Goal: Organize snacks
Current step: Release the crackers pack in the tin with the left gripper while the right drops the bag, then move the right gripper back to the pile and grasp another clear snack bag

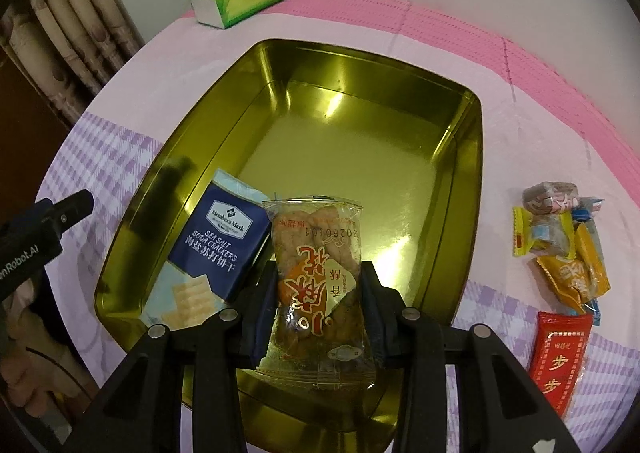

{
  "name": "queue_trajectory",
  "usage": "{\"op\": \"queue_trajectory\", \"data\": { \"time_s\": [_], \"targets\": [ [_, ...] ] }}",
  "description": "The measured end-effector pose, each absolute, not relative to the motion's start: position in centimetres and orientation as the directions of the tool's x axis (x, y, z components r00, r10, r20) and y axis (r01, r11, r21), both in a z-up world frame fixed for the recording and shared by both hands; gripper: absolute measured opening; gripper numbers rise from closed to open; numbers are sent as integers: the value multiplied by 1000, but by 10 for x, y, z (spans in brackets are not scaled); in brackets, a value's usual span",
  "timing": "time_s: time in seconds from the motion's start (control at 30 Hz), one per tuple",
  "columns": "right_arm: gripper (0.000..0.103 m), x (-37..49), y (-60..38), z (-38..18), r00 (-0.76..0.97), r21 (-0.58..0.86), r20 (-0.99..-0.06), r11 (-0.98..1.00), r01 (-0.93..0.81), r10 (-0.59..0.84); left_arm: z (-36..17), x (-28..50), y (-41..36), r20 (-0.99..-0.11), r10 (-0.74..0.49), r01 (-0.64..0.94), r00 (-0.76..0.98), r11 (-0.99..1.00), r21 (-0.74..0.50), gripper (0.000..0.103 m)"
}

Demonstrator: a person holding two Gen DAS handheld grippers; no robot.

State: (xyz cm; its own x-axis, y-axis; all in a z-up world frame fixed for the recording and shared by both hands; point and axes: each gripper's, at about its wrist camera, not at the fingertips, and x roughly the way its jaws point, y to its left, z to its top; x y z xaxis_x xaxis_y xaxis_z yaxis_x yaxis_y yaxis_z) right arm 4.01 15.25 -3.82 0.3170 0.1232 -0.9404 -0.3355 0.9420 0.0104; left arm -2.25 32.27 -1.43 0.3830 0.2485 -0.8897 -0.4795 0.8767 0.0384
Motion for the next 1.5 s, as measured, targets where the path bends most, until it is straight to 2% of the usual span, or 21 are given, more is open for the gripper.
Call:
{"op": "queue_trajectory", "data": {
  "time_s": [0.5, 0.83, 1.1, 1.33, 1.5],
  "targets": [
    [39, 36, 150, -39, 306, 25, -942, 937, -348, 139, -15, -22, 319, -890, 246, -467, 384, 883, 43, 70],
    [39, 23, 124, 5, 394, 50, -899, 937, -347, 194, -14, -22, 317, -886, 252, -465, 388, 884, 48, 70],
    [39, 23, 30, 27, 460, -28, -885, 977, -211, 74, -13, -22, 316, -885, 258, -455, 388, 888, 59, 71],
    [39, 22, -51, 17, 438, -103, -897, 993, -65, -64, -13, -22, 314, -884, 261, -448, 387, 891, 67, 71],
    [39, 13, -82, 2, 398, -130, -911, 991, -32, -107, -12, -22, 310, -882, 269, -434, 388, 897, 83, 71]
  ]
}}
